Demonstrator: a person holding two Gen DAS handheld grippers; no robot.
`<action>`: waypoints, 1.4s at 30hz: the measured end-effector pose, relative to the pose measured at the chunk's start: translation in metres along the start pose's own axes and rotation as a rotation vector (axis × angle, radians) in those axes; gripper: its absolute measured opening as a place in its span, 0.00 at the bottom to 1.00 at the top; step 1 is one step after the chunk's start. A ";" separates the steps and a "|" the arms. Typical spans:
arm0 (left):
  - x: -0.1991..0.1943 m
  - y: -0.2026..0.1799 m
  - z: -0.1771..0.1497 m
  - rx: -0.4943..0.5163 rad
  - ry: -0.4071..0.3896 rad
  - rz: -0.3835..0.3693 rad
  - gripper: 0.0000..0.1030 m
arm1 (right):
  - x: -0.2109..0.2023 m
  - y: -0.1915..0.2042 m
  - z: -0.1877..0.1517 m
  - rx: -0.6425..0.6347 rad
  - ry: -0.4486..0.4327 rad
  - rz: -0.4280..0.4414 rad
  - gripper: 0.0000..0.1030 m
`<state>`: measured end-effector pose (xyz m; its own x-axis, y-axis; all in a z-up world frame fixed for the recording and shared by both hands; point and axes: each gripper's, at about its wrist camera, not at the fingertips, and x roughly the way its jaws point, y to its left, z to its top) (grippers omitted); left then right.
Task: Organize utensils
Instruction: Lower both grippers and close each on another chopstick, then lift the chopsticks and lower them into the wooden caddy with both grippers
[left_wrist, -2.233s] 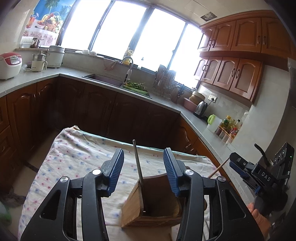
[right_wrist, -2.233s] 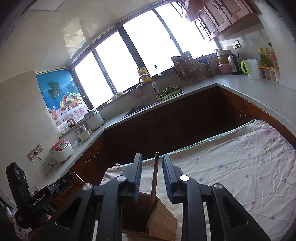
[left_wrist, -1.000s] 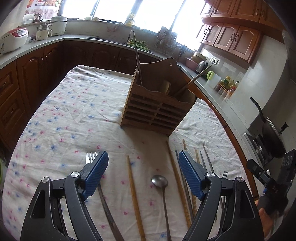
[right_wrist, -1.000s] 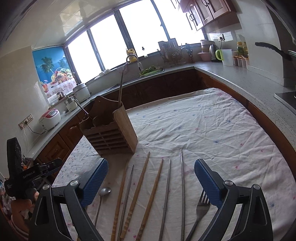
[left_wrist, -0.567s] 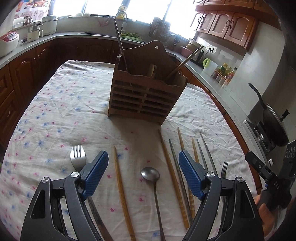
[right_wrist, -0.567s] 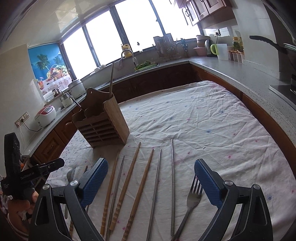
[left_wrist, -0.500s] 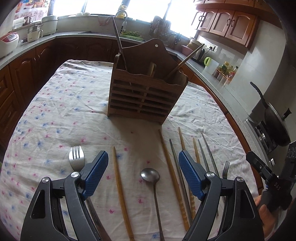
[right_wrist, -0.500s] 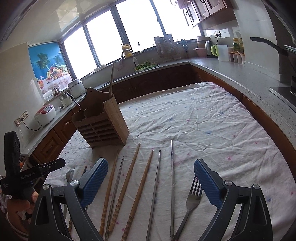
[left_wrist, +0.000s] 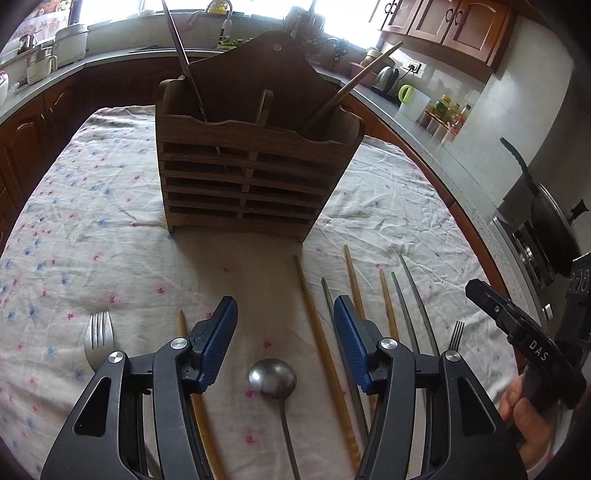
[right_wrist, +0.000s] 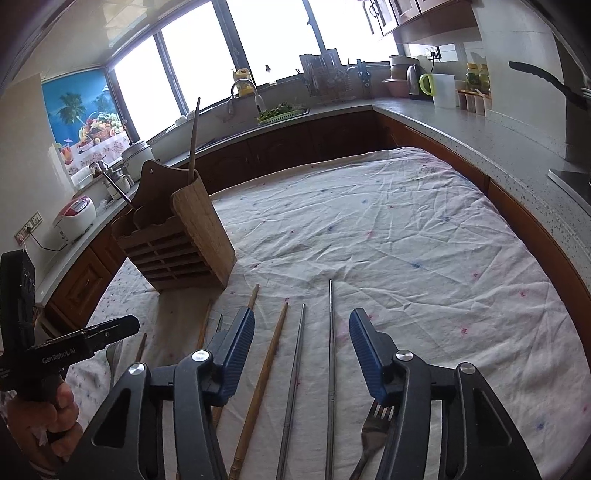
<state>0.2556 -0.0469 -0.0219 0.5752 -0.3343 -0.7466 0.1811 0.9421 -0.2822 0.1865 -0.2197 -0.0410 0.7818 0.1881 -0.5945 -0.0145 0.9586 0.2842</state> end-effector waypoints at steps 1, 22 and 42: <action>0.004 -0.002 0.002 0.006 0.007 -0.002 0.52 | 0.004 0.000 0.002 -0.003 0.007 -0.002 0.51; 0.081 -0.015 0.025 0.070 0.157 0.018 0.22 | 0.107 -0.017 0.019 -0.042 0.213 -0.065 0.19; 0.078 -0.029 0.021 0.148 0.139 0.040 0.04 | 0.107 -0.004 0.023 -0.085 0.218 -0.070 0.04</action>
<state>0.3122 -0.0993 -0.0592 0.4701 -0.2875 -0.8345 0.2816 0.9449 -0.1669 0.2845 -0.2079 -0.0884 0.6302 0.1535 -0.7611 -0.0251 0.9838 0.1777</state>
